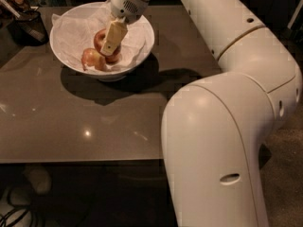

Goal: Pick apple from white bowl

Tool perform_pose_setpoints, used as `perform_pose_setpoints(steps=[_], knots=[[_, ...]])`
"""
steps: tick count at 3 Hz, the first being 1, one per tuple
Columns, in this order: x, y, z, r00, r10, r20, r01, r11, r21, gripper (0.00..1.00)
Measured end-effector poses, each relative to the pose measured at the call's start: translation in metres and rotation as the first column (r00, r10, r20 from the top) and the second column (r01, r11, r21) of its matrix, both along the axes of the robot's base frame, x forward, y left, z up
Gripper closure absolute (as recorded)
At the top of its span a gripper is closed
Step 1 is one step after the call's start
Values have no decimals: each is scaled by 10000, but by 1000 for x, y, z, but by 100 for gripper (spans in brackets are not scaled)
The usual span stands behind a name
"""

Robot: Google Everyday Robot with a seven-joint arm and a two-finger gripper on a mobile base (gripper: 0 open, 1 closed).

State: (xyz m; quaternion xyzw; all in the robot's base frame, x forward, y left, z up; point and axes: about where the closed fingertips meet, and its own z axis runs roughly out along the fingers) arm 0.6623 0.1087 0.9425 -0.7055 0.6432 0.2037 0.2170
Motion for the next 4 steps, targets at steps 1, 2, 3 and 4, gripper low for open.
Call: perform_pose_setpoints(steps=[1,2,3,4], knots=[[2,4,6,9999,7,111,-6,10000,-22,100],[-1,8,18,9999,-77,148,78,9999,-65,100],[-9,12,40,9991,-287,315,298,9989,-356,100],[-22,17,64,9978,-433,511,455,9981,-420,100]])
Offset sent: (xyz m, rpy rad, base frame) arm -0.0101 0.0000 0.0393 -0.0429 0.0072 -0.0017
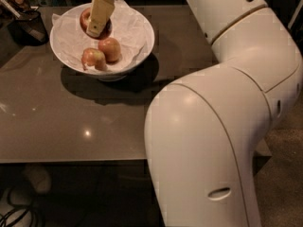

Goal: Pick apple from white bowl

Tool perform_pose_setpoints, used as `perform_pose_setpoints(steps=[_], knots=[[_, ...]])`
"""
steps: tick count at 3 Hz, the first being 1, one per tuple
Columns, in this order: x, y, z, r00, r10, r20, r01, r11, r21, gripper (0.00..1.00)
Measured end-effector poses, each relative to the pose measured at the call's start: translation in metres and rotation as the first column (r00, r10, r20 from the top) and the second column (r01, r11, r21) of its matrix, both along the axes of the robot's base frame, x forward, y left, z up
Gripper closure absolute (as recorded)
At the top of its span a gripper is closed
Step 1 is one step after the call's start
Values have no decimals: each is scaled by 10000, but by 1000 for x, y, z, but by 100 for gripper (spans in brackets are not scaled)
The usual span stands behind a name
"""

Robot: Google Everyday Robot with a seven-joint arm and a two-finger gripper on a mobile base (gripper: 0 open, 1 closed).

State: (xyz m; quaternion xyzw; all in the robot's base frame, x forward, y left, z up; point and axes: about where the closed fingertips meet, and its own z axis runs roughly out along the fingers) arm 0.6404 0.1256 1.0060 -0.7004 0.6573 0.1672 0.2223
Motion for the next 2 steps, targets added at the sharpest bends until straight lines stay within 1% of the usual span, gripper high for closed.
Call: perform_pose_setpoints(steps=[1,2], knots=[[-16,7,22,9997,80,221,-82,9999,94,100],[-39,13,47,9974,320,643,-336,9991,238,100]])
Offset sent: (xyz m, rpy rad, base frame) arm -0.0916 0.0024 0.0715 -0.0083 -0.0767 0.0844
